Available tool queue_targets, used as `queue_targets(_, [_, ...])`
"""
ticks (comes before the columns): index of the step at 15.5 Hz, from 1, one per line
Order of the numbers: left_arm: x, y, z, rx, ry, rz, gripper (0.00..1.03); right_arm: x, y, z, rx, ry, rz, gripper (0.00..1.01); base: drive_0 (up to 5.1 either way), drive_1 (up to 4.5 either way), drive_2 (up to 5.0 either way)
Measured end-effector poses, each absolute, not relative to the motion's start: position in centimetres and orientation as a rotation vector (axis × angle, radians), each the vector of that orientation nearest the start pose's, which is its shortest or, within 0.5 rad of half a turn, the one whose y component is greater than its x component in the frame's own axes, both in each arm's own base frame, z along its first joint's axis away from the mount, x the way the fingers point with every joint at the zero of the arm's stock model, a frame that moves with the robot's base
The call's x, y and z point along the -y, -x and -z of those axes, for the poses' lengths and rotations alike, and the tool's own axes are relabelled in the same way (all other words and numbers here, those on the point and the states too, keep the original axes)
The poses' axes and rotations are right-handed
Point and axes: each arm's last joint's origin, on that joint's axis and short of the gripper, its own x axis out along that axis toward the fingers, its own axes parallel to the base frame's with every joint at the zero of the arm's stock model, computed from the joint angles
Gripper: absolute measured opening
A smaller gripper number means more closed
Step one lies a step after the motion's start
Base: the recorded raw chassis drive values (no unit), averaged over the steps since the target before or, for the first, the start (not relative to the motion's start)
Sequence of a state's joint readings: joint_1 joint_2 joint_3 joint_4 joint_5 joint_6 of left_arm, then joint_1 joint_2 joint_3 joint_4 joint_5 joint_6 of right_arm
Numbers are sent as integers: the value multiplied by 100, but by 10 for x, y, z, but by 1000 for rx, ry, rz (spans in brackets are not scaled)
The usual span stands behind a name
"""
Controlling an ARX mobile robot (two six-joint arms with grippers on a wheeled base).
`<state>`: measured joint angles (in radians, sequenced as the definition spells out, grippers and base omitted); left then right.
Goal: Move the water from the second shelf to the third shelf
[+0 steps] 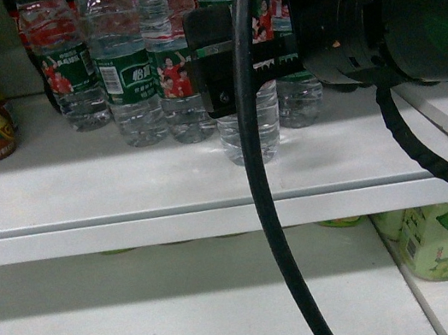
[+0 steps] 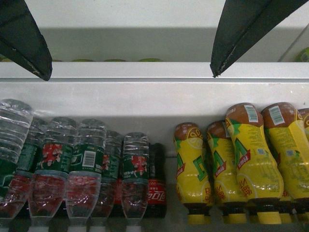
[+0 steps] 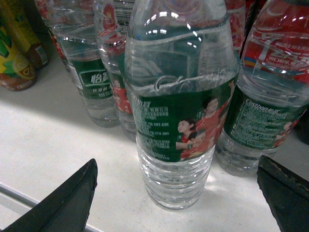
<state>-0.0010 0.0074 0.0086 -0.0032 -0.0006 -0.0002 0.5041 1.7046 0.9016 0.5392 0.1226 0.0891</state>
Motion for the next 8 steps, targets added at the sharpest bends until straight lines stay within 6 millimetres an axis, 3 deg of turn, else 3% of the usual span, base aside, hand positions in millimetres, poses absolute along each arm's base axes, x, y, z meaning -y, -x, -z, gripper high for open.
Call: queue_targets(8, [0, -98, -166, -2, 0, 0, 98, -186, -332, -213, -227, -21, -361, 98, 0, 0, 0])
